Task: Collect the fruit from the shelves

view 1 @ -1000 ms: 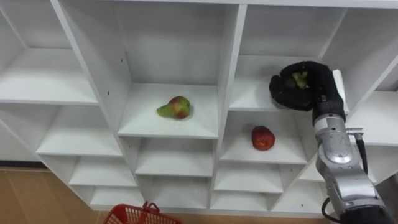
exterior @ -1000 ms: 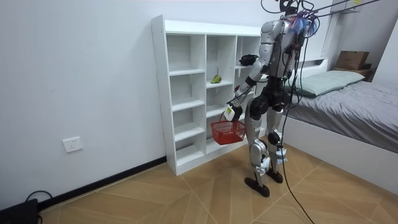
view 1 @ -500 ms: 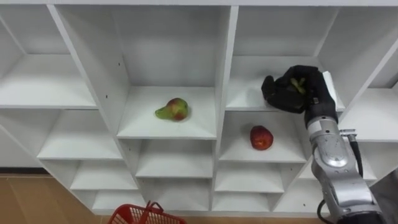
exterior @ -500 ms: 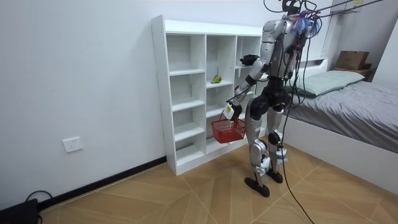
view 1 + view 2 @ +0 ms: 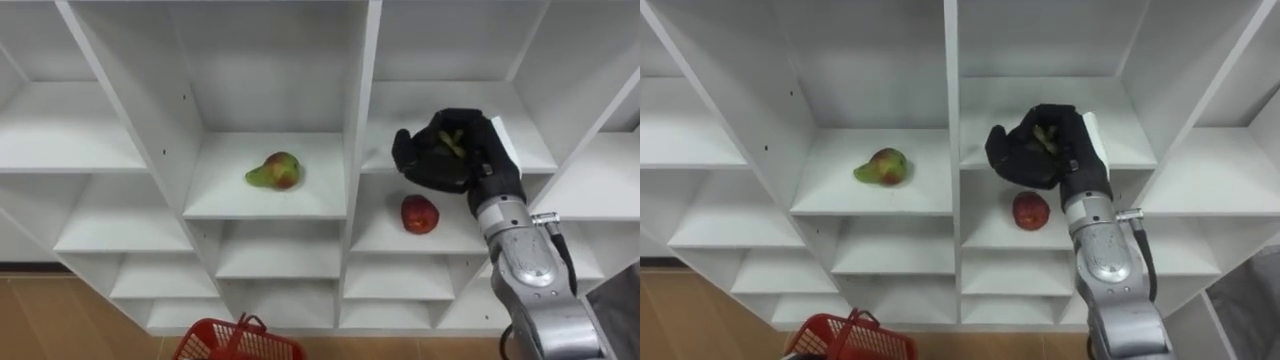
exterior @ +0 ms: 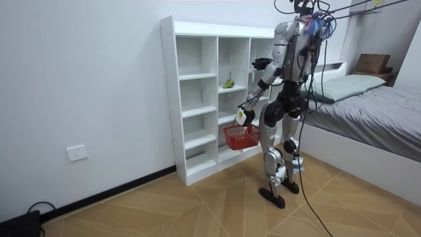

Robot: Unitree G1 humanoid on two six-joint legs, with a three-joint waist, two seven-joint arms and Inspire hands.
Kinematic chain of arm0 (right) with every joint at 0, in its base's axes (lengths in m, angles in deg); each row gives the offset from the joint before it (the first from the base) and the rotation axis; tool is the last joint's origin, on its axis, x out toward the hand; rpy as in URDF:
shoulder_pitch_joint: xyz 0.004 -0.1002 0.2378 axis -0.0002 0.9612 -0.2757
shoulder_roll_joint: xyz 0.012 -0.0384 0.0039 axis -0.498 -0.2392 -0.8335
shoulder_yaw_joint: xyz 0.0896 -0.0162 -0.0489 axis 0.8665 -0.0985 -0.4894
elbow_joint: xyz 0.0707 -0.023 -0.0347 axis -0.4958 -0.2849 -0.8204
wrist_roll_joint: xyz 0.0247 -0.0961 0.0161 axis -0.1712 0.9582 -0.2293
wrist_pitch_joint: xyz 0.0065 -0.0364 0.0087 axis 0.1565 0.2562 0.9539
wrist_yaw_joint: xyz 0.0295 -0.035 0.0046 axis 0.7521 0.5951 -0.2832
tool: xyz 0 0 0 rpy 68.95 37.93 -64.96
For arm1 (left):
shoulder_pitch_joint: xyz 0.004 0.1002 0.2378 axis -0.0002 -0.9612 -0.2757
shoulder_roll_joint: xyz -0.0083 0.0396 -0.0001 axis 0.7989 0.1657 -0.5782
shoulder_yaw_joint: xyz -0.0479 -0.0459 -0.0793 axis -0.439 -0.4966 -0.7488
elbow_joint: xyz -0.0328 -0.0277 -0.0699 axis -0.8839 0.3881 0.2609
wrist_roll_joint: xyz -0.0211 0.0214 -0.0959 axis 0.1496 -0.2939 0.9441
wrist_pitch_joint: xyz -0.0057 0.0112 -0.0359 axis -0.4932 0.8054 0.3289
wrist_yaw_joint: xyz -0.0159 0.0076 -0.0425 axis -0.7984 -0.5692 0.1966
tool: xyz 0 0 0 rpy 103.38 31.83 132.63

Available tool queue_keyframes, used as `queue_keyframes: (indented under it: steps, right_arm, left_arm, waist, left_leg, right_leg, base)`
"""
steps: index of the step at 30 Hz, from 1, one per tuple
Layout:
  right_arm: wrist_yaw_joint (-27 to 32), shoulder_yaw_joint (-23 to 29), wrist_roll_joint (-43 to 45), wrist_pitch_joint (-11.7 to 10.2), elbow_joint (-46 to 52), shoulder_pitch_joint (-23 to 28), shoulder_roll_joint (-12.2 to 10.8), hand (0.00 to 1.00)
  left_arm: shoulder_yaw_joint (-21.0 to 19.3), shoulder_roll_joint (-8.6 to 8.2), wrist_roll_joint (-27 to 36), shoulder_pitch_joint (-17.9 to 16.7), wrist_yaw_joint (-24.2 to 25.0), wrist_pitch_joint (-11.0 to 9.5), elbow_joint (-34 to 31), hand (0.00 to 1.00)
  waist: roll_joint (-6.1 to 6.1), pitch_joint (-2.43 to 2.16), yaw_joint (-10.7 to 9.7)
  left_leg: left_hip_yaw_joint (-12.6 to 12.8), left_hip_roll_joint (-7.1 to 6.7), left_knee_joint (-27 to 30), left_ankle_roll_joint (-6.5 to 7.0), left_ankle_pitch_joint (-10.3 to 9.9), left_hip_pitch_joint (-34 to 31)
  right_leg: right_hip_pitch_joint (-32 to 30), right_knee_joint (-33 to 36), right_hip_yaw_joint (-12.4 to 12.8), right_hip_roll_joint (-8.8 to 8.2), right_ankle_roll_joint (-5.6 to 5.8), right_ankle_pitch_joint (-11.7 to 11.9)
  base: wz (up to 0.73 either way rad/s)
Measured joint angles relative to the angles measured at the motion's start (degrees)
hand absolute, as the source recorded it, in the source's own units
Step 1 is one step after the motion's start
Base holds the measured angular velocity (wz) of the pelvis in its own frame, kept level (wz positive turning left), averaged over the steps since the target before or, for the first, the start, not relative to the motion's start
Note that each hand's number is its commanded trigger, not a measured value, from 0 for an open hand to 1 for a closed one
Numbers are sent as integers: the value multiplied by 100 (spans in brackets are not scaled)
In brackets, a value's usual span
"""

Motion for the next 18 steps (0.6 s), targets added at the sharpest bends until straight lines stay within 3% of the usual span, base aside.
queue_keyframes:
  steps: [9, 18]
  right_arm:
    - [-343, 11, 25, -2, 349, 132, 27, 100]
    - [-725, 10, 48, -1, 595, 657, 10, 100]
  left_arm:
    - [-1, 2, -2, -106, 8, -41, -251, 100]
    - [0, -3, 0, -183, -28, -46, -285, 100]
  waist:
    - [-5, 4, -73]
    - [35, -13, -82]
  left_leg:
    - [28, 6, -8, 0, 0, -58]
    - [146, 16, -12, -1, 1, -10]
  right_leg:
    - [-64, -2, 12, 6, 0, 0]
    - [-65, 10, 170, 24, -6, 4]
  base:
    - [-1]
    - [-7]
